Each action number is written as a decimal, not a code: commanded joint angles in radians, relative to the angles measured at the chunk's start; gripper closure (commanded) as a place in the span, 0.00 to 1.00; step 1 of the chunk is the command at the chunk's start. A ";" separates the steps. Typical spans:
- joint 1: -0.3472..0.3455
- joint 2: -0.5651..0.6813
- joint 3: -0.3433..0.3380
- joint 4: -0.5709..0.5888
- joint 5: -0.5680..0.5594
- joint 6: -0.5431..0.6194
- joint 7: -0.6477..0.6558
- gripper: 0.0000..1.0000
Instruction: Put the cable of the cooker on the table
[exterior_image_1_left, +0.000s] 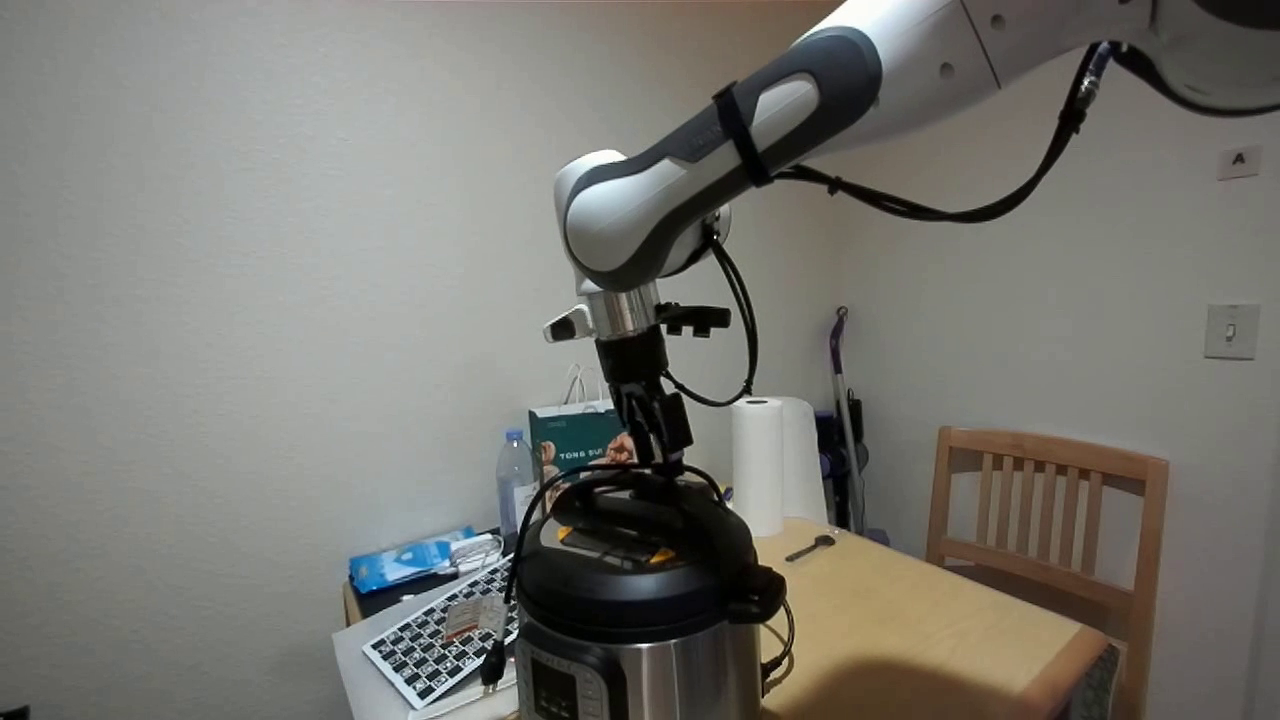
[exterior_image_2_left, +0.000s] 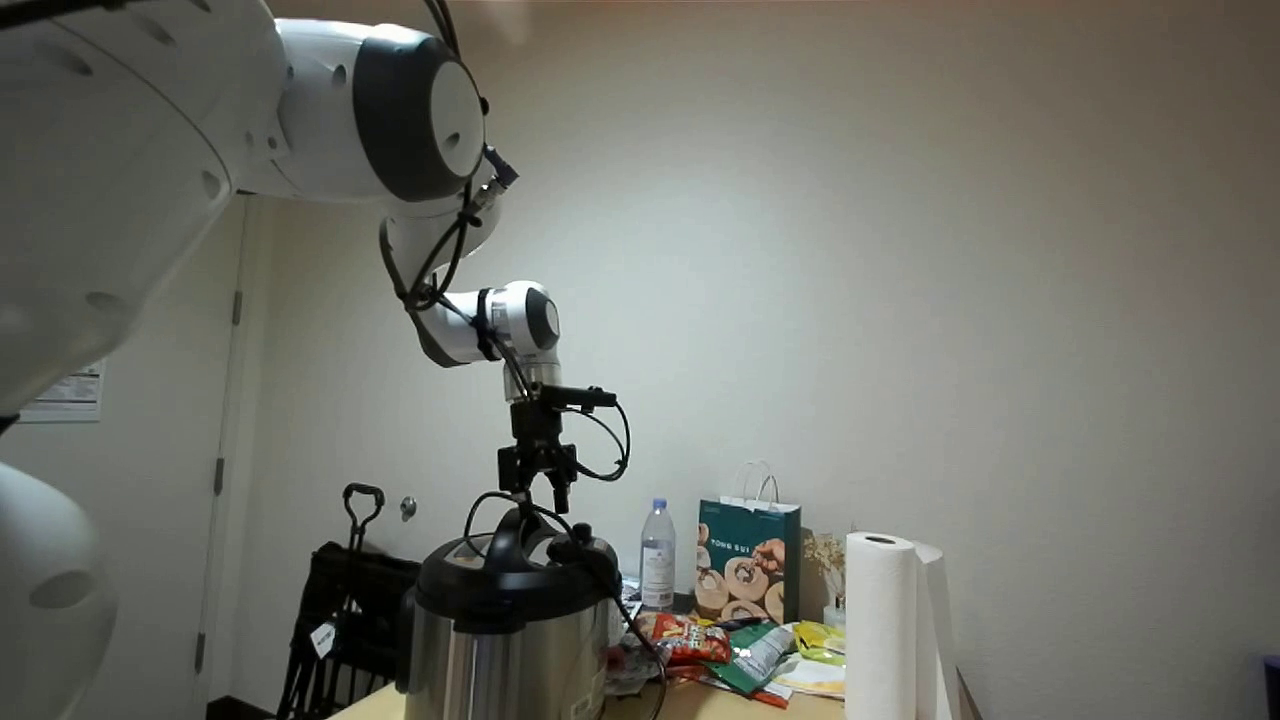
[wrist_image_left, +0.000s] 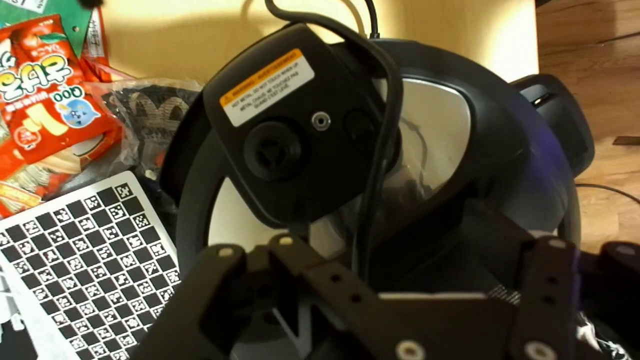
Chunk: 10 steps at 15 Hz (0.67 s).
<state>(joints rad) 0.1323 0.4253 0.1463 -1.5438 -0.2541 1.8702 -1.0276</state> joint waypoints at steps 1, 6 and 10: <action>-0.026 0.027 0.012 0.043 0.048 -0.006 -0.054 0.53; -0.037 0.038 0.013 0.064 0.086 -0.007 -0.055 0.86; -0.021 0.013 -0.006 0.054 0.071 -0.008 0.025 1.00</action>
<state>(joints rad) 0.1147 0.4576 0.1447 -1.4894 -0.1862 1.8702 -1.0405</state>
